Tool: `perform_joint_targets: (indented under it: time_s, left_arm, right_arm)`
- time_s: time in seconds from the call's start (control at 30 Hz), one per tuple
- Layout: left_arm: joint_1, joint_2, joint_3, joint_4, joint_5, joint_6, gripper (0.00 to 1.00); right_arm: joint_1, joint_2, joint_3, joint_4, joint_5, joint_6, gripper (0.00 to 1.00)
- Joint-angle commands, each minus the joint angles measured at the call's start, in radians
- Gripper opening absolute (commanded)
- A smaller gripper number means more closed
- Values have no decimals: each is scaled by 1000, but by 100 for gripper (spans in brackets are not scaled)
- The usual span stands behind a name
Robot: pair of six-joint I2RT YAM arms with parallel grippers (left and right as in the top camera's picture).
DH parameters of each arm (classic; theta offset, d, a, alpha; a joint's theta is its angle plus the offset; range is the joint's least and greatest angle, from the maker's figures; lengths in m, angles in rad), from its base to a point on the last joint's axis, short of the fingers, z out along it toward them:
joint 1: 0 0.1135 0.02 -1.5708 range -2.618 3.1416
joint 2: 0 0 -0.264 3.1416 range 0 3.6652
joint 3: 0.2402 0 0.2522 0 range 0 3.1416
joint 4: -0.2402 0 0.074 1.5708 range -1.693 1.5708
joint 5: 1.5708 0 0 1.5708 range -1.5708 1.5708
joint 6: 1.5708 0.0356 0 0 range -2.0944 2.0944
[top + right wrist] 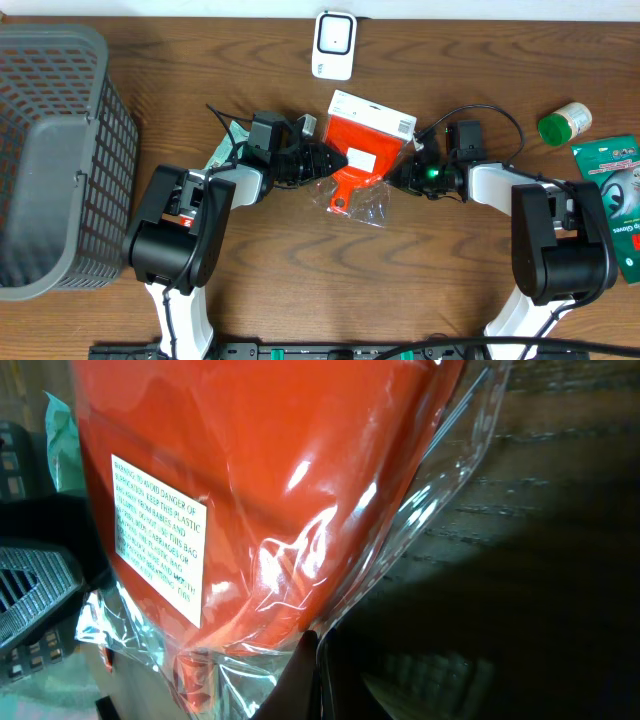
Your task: Scan the item barcode
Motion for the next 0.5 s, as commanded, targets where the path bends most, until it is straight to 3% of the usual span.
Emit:
perform_joint_targets:
  time_s: [0.0, 0.1, 0.2, 0.47]
  left_arm:
    - [-12, 32, -21, -3, -40, -2, 53]
    - [-12, 32, -21, 8, -42, -6, 52]
    - [-12, 32, -21, 21, -44, -18, 41]
    - [-12, 32, -21, 56, -45, -56, 24]
  right_arm:
    - [7, 34, -19, -8, 34, -22, 1]
    - [7, 34, -19, -8, 34, -22, 1]
    - [7, 34, -19, -8, 34, -22, 1]
    - [7, 34, -19, 2, 3, -43, 1]
